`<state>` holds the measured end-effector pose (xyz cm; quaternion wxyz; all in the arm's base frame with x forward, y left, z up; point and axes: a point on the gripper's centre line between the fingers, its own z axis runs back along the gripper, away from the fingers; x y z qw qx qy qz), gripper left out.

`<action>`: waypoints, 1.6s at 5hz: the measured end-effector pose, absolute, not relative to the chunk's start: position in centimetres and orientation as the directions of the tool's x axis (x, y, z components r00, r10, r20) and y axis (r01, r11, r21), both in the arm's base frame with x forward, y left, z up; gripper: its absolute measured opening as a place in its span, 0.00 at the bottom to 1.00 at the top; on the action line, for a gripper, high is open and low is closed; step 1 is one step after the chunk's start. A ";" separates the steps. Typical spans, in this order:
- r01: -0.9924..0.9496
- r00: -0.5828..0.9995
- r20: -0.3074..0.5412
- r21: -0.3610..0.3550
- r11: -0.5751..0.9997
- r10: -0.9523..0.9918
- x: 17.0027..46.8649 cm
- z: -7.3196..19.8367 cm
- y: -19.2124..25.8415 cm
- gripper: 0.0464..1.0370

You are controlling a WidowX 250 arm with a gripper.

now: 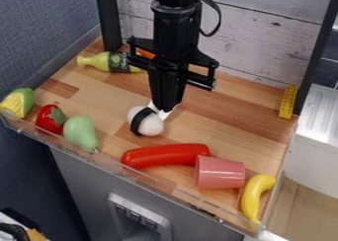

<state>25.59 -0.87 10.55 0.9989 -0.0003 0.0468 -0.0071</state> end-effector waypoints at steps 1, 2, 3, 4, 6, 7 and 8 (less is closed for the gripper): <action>0.007 0.994 -0.105 -0.007 1.000 -0.007 27.5 10.4 1.3 0.04; -0.003 0.995 -0.099 -0.020 1.000 0.001 30.9 10.2 4.4 0.20; -0.006 0.995 -0.096 -0.028 1.000 0.003 33.7 9.6 7.7 0.46; -0.014 0.995 -0.101 -0.036 0.999 0.010 35.8 8.7 10.8 0.75; -0.013 0.996 -0.091 -0.040 0.999 0.009 38.7 8.7 15.5 0.96; -0.011 0.995 -0.105 -0.048 0.999 0.005 39.1 8.4 16.3 0.96; -0.009 0.994 -0.110 -0.050 0.999 0.004 39.1 8.0 16.3 0.96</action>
